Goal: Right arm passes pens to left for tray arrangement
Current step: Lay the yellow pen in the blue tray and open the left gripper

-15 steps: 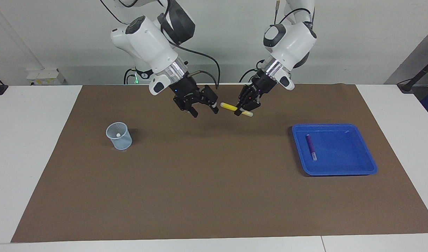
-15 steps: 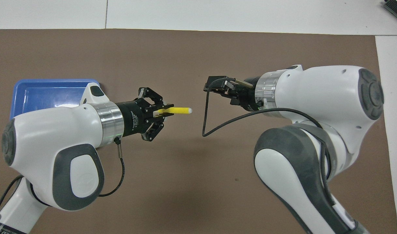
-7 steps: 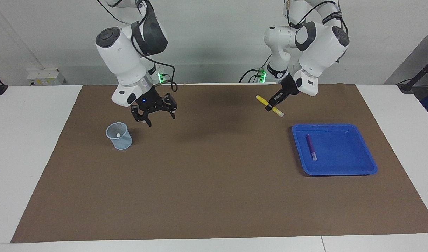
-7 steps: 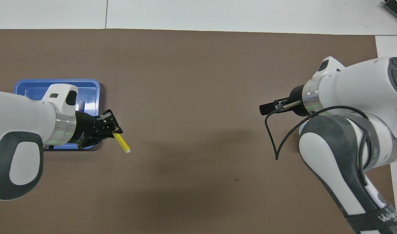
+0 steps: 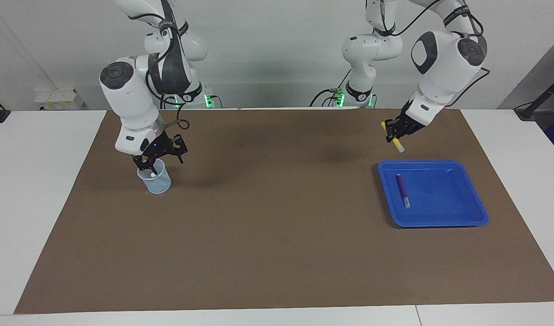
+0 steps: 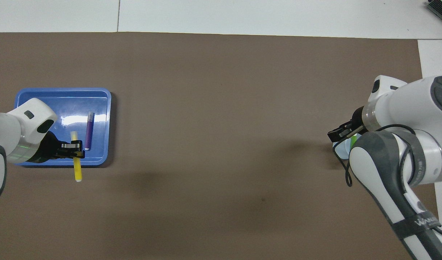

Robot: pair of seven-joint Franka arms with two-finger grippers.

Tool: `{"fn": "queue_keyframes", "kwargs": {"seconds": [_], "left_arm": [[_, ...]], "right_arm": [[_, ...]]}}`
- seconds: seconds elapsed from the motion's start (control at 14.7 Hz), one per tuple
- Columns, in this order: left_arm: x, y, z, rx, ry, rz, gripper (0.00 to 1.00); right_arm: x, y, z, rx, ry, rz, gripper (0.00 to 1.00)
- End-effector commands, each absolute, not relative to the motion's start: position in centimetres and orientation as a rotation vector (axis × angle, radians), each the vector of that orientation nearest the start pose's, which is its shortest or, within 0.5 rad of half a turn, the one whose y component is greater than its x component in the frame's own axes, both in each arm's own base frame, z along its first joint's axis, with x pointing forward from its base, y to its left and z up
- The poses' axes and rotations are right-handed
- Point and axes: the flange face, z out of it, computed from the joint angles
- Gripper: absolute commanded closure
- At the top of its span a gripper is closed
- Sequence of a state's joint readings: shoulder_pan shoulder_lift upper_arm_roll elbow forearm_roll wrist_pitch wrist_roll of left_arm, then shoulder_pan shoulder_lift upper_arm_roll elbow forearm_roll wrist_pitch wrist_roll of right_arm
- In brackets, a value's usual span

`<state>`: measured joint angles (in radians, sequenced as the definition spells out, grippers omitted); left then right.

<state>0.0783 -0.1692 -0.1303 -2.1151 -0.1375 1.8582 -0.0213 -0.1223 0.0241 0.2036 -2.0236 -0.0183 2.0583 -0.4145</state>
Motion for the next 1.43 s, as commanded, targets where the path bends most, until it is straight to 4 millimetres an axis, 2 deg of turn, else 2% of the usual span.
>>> {"fn": "queue_keyframes", "kwargs": {"seconds": [0.0,0.07,0.27,0.61,0.95,1.23,1.36], "left_arm": [[49.5,-1.0,47.0,-3.182,0.139,0.169,1.00],[49.7,0.0,46.5,-3.165,0.157,0.172,1.00],[51.0,2.3,44.6,-3.147,0.163,0.140,1.00],[53.3,4.8,41.2,-3.126,0.139,0.070,1.00],[55.0,5.7,37.7,-3.115,0.142,0.028,1.00],[56.1,6.0,34.0,-3.127,0.133,0.009,1.00],[56.4,6.9,32.7,-3.132,0.108,0.003,1.00]], "right_arm": [[54.7,3.0,41.7,-3.049,-0.929,-0.019,0.29],[54.6,2.6,41.3,-3.044,-0.949,-0.027,0.34],[54.4,1.1,40.3,-3.041,-0.978,-0.040,0.38],[54.3,0.1,39.4,-3.038,-0.982,-0.023,0.39],[53.9,-0.6,38.3,-3.043,-0.970,-0.034,0.41],[53.9,-1.6,38.3,-3.024,-1.026,-0.029,0.46],[53.9,-2.3,38.3,-3.030,-1.010,-0.031,0.47]]}}
